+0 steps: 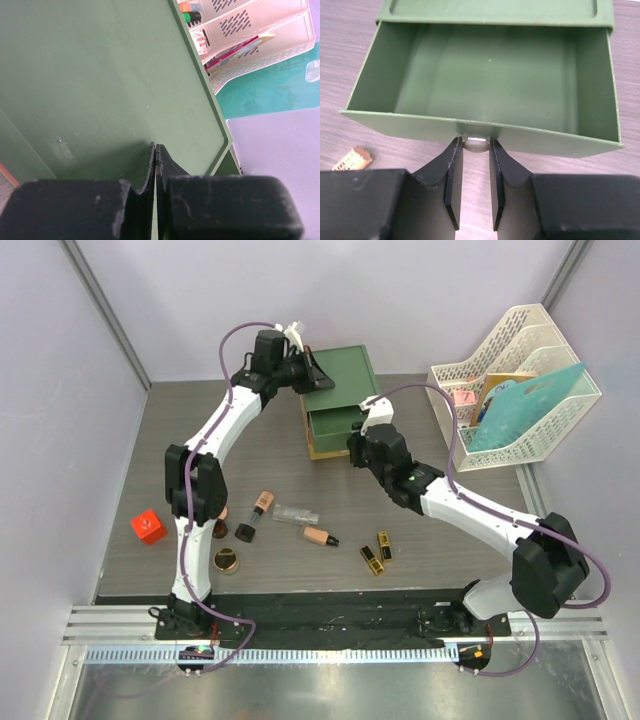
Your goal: Organize the makeup
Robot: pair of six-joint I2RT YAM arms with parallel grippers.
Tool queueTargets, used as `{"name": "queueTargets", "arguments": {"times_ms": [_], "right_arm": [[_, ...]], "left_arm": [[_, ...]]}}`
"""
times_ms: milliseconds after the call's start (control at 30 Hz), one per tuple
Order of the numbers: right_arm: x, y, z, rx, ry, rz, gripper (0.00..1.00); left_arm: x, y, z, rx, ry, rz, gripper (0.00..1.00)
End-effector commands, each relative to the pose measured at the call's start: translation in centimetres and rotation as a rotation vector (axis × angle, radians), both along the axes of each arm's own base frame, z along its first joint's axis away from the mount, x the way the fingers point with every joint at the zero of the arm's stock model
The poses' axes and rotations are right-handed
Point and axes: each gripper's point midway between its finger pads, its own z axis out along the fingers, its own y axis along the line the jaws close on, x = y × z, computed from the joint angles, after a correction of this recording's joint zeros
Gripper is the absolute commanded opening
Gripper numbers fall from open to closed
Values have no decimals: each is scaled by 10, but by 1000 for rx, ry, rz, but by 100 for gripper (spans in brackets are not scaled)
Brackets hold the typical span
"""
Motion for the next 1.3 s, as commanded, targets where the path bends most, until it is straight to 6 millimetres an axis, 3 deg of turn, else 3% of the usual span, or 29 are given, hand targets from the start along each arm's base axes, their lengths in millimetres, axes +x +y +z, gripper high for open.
{"name": "queueTargets", "arguments": {"times_ms": [0,167,333,400,500,667,867,1033,1267], "right_arm": [[-12,3,13,49,-16,23,1],[-12,4,9,43,1,22,4],[-12,2,10,44,20,-5,43],[-13,1,8,32,35,-7,54],[-16,-1,8,14,51,-5,62],[-27,0,10,0,91,34,66],[-59,3,-2,-35,164,161,66],[-99,25,-40,-57,279,413,66],[-142,48,-103,-141,487,644,65]], "left_arm": [[-14,20,-85,137,241,37,0],[-13,21,-84,138,239,39,0],[-12,23,-82,138,232,41,0],[-12,24,-79,138,228,41,0],[-12,24,-75,141,220,37,2],[-12,26,-56,138,186,34,6],[-13,26,-33,128,139,31,6],[-15,23,-12,90,103,3,7],[-15,16,41,18,-24,-33,16]]}}
